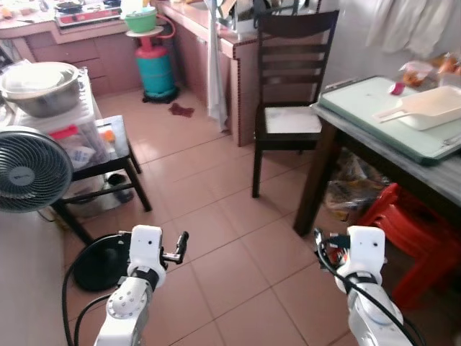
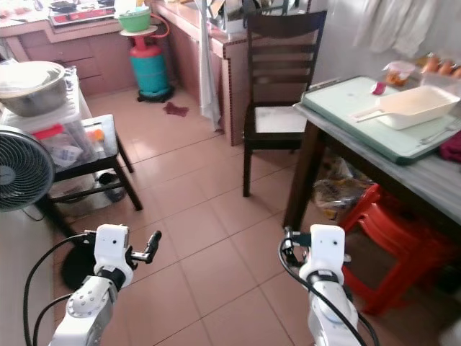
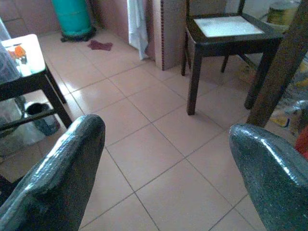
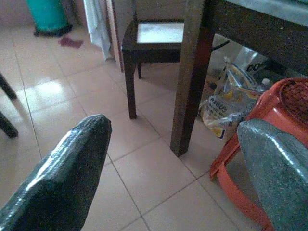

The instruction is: Setting the table

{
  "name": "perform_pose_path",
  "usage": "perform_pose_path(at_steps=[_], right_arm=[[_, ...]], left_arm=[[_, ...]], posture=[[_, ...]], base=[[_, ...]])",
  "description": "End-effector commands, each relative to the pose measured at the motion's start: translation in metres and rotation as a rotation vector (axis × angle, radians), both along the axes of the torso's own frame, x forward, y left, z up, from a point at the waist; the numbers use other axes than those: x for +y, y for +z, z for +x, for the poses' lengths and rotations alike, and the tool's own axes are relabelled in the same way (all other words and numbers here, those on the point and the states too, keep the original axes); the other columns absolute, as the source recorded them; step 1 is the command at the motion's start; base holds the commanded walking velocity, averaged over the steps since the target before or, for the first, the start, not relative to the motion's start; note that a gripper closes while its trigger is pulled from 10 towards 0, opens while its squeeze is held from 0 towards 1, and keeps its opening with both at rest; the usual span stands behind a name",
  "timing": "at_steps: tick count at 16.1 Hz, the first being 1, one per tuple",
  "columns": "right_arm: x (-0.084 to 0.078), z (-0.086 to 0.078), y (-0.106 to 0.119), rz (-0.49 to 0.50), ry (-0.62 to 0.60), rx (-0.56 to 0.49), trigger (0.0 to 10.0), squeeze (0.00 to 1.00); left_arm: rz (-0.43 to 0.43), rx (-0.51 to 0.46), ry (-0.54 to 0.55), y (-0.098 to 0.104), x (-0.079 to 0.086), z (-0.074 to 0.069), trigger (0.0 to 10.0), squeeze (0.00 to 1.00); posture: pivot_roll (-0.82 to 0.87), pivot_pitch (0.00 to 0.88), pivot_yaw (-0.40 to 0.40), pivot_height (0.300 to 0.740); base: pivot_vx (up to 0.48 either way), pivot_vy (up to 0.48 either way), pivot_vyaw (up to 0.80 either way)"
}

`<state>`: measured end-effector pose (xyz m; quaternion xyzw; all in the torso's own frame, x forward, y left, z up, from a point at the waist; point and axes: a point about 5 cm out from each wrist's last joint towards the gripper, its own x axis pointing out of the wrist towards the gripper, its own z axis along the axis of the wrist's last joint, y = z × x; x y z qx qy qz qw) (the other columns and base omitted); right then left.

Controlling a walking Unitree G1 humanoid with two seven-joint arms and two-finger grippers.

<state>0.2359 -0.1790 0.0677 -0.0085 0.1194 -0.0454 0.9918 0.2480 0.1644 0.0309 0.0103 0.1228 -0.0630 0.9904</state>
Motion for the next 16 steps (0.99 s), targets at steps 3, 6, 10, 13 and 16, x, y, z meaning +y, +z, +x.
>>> perform_pose_path(at_steps=[3,6,10,13,16], right_arm=[[0.0012,0.0002,0.0008,-0.002,0.003,0.001,10.0,0.0],[0.0016,-0.0005,-0.0004,-0.005,0.004,0.008,10.0,0.0],[-0.0017,0.0002,-0.0005,-0.008,-0.007,0.013,10.0,0.0],[0.0005,-0.0003,-0.0006,-0.005,-0.01,0.013,10.0,0.0],[-0.0005,-0.0017,-0.0021,-0.005,-0.016,0.018,10.0,0.0]], left_arm=[[0.003,-0.002,0.004,0.0009,0.0014,0.0015,10.0,0.0],[0.002,-0.001,0.002,0.0003,-0.0001,0.0017,10.0,0.0],[-0.002,0.005,0.002,-0.001,-0.0002,0.0004,10.0,0.0],[-0.001,0.006,-0.005,-0.0011,-0.0005,0.001,10.0,0.0],[-0.008,0.015,0.006,-0.0025,0.0006,0.0001,10.0,0.0]], posture=[[-0.11,0.0,0.097,0.74],[-0.11,0.0,0.094,0.74],[-0.11,0.006,0.097,0.74],[-0.11,0.009,0.103,0.74],[-0.11,0.012,0.102,0.74]], base=[[0.0,0.0,-0.74],[0.0,0.0,-0.74],[0.0,0.0,-0.74],[0.0,0.0,-0.74],[0.0,0.0,-0.74]])
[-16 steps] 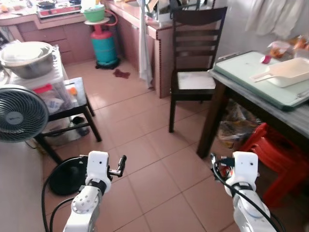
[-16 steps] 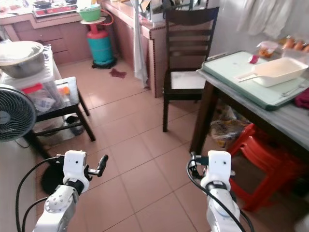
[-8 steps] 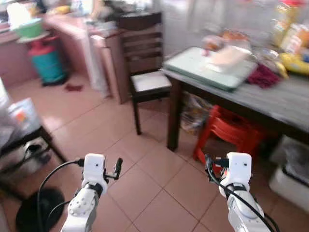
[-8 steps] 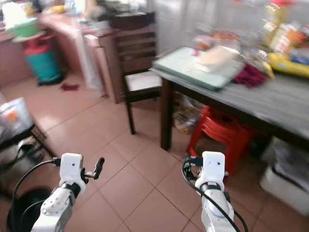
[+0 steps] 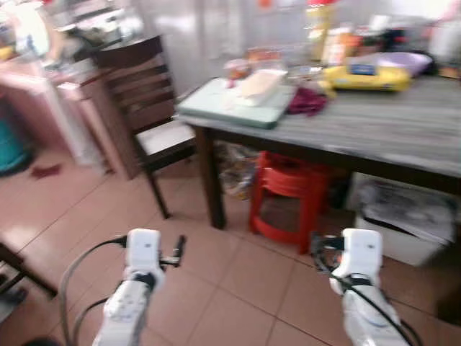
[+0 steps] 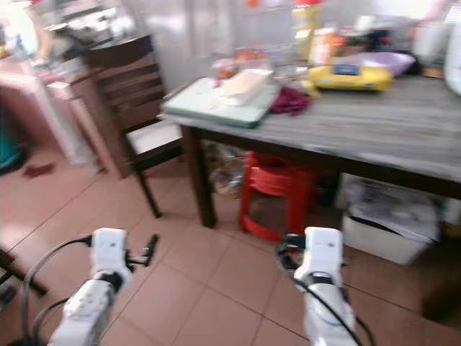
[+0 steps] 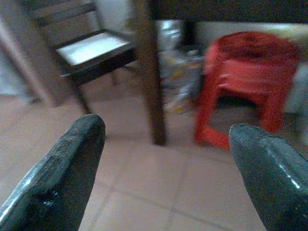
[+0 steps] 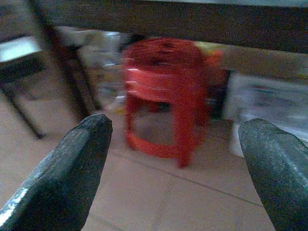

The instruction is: Setting the table

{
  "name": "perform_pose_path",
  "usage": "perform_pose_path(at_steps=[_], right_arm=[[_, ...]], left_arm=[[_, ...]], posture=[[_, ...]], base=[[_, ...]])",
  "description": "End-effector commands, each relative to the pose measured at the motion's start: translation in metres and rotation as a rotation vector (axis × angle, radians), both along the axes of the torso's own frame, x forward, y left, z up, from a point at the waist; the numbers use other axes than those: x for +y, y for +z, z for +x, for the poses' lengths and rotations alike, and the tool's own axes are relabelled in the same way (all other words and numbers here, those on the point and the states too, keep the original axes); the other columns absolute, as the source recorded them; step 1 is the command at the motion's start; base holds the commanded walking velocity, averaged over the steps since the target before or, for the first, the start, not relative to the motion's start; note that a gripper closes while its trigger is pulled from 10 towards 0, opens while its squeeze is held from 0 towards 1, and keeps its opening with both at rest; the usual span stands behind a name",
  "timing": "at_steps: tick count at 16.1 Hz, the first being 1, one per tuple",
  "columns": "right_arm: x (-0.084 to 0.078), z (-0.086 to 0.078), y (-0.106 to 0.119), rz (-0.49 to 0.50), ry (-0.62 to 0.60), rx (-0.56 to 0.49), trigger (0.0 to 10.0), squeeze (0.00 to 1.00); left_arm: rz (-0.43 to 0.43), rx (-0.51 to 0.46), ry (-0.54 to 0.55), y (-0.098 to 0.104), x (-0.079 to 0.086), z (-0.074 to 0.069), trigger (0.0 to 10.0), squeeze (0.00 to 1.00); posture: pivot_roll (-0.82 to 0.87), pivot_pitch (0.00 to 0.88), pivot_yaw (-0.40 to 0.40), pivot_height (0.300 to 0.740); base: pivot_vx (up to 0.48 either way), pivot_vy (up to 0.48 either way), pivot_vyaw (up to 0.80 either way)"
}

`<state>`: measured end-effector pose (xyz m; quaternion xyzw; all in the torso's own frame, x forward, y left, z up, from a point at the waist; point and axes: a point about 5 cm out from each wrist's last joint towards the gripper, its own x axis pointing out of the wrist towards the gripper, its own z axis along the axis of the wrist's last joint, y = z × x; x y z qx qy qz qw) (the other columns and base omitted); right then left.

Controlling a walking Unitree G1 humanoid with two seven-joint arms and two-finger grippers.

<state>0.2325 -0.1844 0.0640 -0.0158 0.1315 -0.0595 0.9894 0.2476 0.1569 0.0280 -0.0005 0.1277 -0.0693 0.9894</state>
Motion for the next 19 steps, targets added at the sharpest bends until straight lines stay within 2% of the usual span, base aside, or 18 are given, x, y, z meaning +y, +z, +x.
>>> perform_pose_path(at_steps=[1,3,5,8,10,19], right_arm=[[0.005,0.002,0.001,0.012,0.01,-0.004,10.0,0.0],[0.005,0.003,0.001,0.011,0.01,-0.004,10.0,0.0],[0.004,0.004,0.001,0.023,0.001,-0.001,10.0,0.0],[0.008,0.009,0.001,0.026,0.017,-0.006,10.0,0.0],[0.011,0.01,0.002,0.038,0.029,-0.019,10.0,0.0],[0.016,0.003,-0.002,0.072,0.014,-0.024,10.0,0.0]], left_arm=[[0.01,0.009,0.021,0.0,0.009,0.0,10.0,0.0],[0.008,0.012,0.022,-0.001,0.009,0.0,10.0,0.0],[0.077,0.011,0.016,-0.003,0.01,0.0,10.0,0.0],[0.057,-0.007,0.029,0.0,0.011,0.002,10.0,0.0],[0.051,-0.023,0.011,0.003,0.011,0.002,10.0,0.0],[0.091,-0.002,-0.02,0.0,0.014,0.002,10.0,0.0]], posture=[[-0.11,0.009,0.099,0.74],[-0.11,0.006,0.094,0.74],[-0.1,0.0,0.088,0.74],[-0.09,0.0,0.081,0.74],[-0.08,0.0,0.082,0.74],[-0.09,0.0,0.127,0.74]], base=[[0.0,0.0,-0.74],[0.0,0.0,-0.74],[0.0,0.0,-0.74],[0.0,0.0,-0.74],[0.33,0.0,-0.45],[0.332,0.0,0.0]])
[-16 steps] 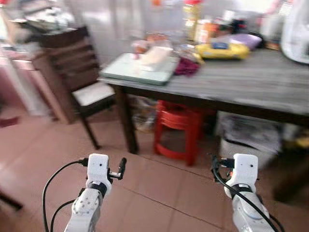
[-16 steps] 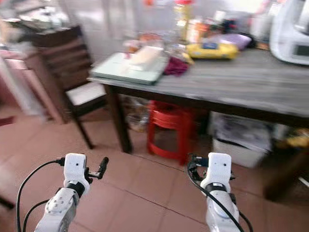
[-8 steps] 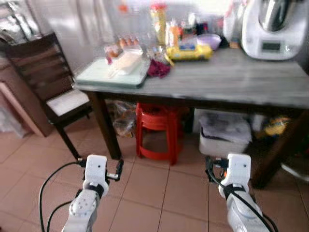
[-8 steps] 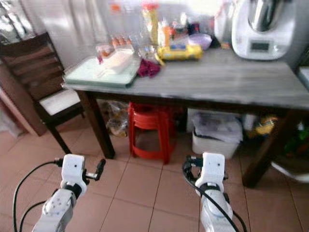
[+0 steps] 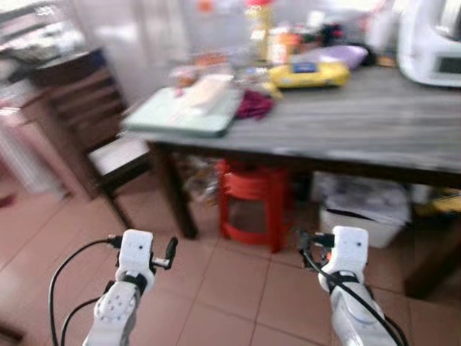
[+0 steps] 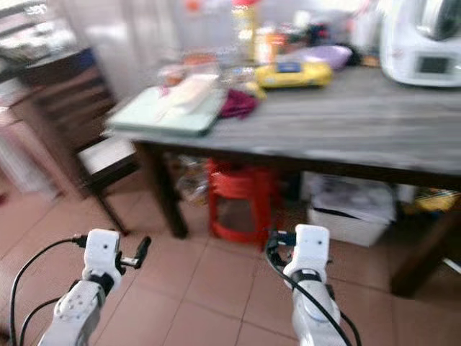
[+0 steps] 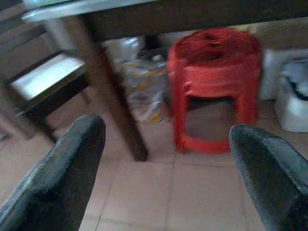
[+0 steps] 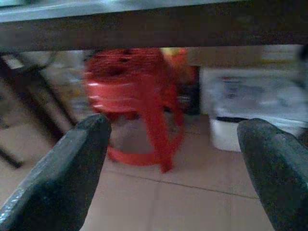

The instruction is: Setting the table

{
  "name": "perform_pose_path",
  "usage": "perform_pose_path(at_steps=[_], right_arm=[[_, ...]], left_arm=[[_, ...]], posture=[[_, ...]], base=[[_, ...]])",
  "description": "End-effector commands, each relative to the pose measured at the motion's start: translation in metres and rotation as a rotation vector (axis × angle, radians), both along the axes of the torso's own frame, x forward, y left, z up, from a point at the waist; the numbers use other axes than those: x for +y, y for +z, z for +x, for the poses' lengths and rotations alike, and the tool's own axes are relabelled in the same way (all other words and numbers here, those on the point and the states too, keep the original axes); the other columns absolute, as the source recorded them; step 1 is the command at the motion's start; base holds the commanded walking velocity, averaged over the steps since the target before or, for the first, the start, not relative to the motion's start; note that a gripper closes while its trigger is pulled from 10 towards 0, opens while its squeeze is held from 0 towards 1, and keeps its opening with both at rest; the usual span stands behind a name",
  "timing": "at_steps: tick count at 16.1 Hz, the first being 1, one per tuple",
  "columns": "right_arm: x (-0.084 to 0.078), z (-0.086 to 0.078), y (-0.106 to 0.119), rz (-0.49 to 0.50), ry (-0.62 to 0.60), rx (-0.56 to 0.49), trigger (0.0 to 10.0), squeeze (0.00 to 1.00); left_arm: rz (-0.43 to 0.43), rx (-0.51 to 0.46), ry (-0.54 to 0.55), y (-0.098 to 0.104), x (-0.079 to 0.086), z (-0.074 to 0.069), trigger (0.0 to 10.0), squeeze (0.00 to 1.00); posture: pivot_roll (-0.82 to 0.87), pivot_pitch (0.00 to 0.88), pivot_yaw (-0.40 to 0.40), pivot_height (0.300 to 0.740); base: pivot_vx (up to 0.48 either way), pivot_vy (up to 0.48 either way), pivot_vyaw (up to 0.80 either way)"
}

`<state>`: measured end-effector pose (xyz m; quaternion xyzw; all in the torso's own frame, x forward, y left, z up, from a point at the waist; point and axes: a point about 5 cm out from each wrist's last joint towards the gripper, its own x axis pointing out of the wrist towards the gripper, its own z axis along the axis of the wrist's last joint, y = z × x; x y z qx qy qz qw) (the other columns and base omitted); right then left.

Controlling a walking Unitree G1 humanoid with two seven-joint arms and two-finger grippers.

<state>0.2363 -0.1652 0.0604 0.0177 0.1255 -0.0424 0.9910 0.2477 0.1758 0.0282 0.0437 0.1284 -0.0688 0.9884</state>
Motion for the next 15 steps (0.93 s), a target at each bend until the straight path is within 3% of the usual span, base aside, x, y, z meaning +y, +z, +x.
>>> perform_pose_path(at_steps=[1,6,15], right_arm=[[0.0,-0.002,0.001,0.006,-0.012,-0.006,10.0,0.0],[-0.003,-0.003,-0.005,0.001,-0.004,0.02,10.0,0.0],[-0.002,0.001,-0.003,0.006,-0.011,0.018,10.0,0.0]], left_arm=[[0.019,0.019,0.001,-0.002,-0.001,0.0,10.0,0.0],[-0.005,0.029,-0.006,-0.004,-0.008,0.001,10.0,0.0],[0.013,0.027,-0.015,-0.001,-0.004,-0.004,10.0,0.0]], posture=[[-0.09,0.0,0.142,0.74],[-0.08,0.0,0.118,0.74],[-0.08,0.017,0.123,0.74]], base=[[0.0,0.0,0.0],[0.0,0.0,-0.62],[0.0,0.0,-0.78]])
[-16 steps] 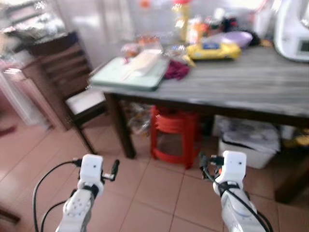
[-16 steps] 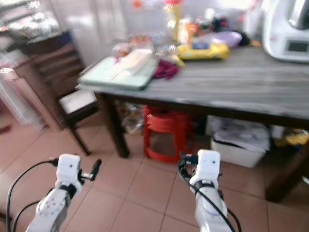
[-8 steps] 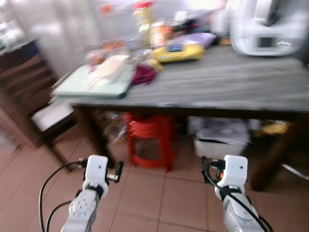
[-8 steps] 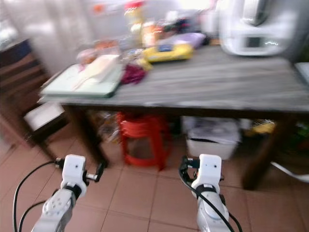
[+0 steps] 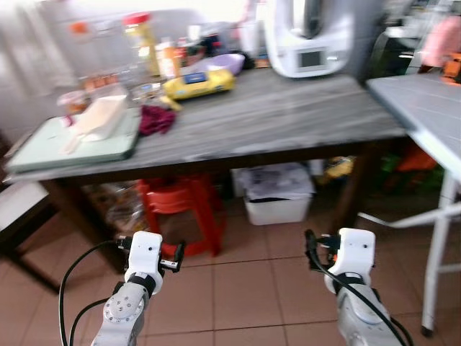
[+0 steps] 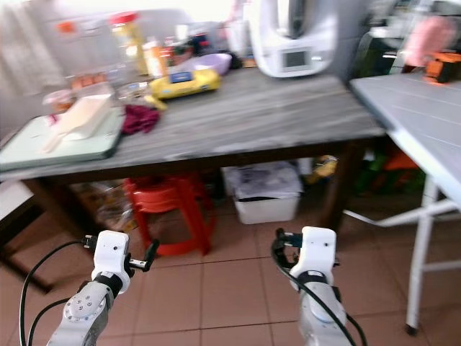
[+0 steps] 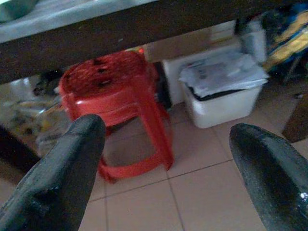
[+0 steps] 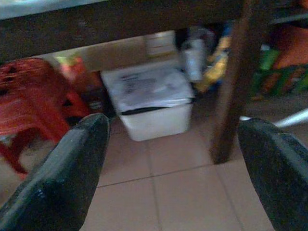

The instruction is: Setting the table

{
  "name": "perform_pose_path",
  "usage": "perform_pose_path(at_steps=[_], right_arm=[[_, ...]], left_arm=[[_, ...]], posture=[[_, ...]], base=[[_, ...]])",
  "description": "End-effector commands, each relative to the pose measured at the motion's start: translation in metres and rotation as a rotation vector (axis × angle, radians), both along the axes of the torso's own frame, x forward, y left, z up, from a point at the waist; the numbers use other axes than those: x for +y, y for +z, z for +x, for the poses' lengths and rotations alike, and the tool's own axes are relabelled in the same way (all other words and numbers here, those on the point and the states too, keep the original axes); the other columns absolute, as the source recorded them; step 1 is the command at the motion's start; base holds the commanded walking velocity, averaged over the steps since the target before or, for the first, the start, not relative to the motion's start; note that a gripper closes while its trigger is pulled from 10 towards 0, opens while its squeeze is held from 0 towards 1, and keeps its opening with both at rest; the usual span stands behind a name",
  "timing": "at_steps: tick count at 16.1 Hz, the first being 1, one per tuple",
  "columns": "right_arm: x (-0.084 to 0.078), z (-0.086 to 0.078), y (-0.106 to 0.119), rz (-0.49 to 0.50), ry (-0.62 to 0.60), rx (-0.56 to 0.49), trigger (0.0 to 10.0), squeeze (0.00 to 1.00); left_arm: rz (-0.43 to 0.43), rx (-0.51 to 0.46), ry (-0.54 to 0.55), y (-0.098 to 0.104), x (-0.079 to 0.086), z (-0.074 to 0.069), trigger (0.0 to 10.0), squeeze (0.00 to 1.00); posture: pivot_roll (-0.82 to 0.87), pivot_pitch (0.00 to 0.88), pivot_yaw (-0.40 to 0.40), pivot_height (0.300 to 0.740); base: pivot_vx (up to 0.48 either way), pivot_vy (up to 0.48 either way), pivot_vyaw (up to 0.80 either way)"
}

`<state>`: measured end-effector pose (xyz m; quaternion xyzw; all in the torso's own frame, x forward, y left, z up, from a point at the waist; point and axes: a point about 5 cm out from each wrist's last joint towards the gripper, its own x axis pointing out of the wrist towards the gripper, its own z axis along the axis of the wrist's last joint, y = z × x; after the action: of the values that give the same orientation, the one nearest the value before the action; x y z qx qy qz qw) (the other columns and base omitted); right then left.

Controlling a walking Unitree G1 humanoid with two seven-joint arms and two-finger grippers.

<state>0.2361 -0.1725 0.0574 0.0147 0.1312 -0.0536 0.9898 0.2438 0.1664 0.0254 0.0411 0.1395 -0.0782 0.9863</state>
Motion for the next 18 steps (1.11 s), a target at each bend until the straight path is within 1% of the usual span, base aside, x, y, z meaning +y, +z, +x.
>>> perform_pose_path(at_steps=[1,4,6,7,9,12,14,15,18], right_arm=[[0.004,0.002,0.0,0.013,0.009,0.004,10.0,0.0],[-0.008,0.001,-0.002,0.006,-0.025,0.014,10.0,0.0],[-0.012,-0.001,-0.007,0.007,-0.04,0.031,10.0,0.0],[-0.012,-0.001,-0.008,0.007,-0.039,0.034,10.0,0.0],[-0.005,0.004,-0.008,0.012,-0.019,0.027,10.0,0.0],[0.0,0.011,-0.004,0.015,-0.002,0.003,10.0,0.0],[-0.002,0.016,-0.002,0.015,-0.004,-0.006,10.0,0.0],[-0.002,0.016,-0.001,0.01,0.002,-0.008,10.0,0.0],[-0.008,0.013,0.0,-0.001,-0.003,-0.009,10.0,0.0]], left_arm=[[0.021,0.006,-0.002,0.001,0.005,-0.001,10.0,0.0],[0.042,0.007,-0.017,0.0,0.004,-0.001,10.0,0.0],[0.036,0.007,-0.008,0.003,0.005,0.001,10.0,0.0],[0.038,0.005,-0.004,0.004,0.005,0.002,10.0,0.0],[0.065,-0.027,0.004,0.01,0.008,0.007,10.0,0.0],[0.057,-0.034,0.061,0.01,0.013,0.009,10.0,0.0],[0.055,-0.033,0.043,0.009,0.004,0.005,10.0,0.0],[0.079,-0.045,0.033,0.01,0.002,0.005,10.0,0.0],[0.085,-0.047,0.067,0.009,0.004,0.007,10.0,0.0]], posture=[[-0.08,0.018,0.123,0.74],[-0.07,0.011,0.114,0.74],[-0.05,0.0,0.112,0.74],[-0.05,0.0,0.111,0.74],[-0.04,0.0,0.112,0.74],[-0.05,0.0,0.126,0.74],[-0.05,0.0,0.12,0.74],[-0.06,0.0,0.12,0.74],[-0.07,0.0,0.11,0.74]], base=[[0.0,0.0,-0.78],[0.0,0.0,-0.77],[0.0,0.0,0.0],[0.0,0.0,0.0],[0.0,0.0,0.0],[0.0,0.0,0.0],[0.0,0.0,0.0],[0.0,0.0,0.0],[0.0,0.0,0.0]])
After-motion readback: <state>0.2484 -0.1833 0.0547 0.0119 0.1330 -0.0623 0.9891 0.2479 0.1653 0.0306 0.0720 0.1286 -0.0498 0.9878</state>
